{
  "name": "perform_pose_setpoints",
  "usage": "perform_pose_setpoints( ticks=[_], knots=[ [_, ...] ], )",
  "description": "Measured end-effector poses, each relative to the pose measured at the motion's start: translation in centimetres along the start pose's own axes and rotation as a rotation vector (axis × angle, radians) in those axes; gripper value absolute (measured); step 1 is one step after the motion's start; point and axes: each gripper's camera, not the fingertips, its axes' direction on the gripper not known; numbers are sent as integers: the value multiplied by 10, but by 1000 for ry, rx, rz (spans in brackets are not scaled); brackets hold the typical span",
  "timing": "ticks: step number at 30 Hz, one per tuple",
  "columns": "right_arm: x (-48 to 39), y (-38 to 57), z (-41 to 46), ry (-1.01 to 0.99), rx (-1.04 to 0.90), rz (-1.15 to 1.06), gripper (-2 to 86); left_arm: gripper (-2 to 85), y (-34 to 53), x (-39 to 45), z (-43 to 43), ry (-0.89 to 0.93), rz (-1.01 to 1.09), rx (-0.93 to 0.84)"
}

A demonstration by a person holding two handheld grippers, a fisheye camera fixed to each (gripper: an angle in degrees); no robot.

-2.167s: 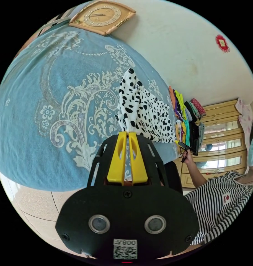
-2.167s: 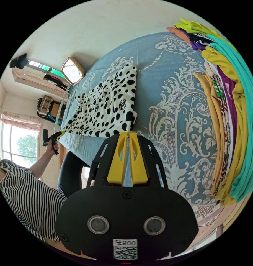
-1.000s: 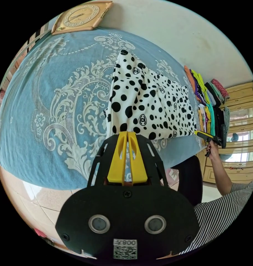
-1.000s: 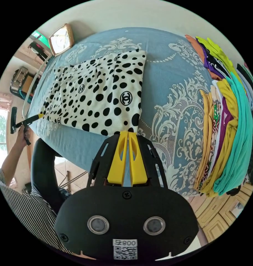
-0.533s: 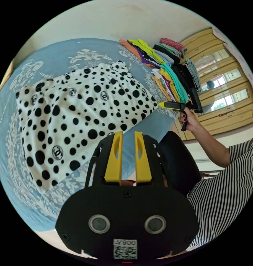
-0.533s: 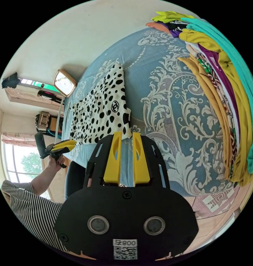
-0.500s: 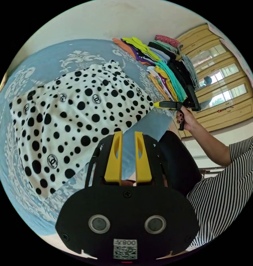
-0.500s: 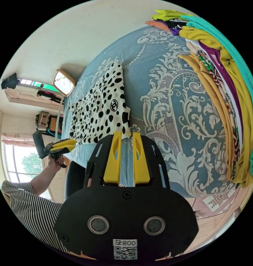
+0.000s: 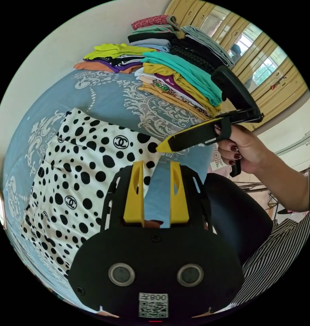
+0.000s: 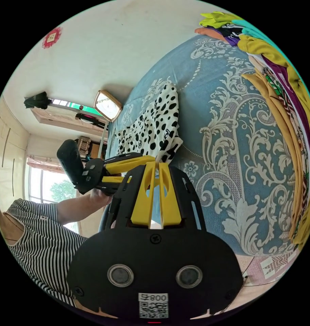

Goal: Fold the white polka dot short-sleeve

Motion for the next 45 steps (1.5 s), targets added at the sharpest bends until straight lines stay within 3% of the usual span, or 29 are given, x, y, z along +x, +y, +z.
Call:
perform_pose_setpoints(
  ticks=[6,14,27,45],
  knots=[
    [2,-17,1,-7,3,-38,27,28,-7,-10,-3,-66,-102,36],
    [54,-82,7,-156,78,76,74,17,12,-39,-23,40,-282,151],
    [43,-221,73,-44,-11,128,96,17,19,-47,-17,110,-264,171],
    [-48,-325,143,21,-136,56,36,16,75,-83,-32,192,-253,205]
  ],
)
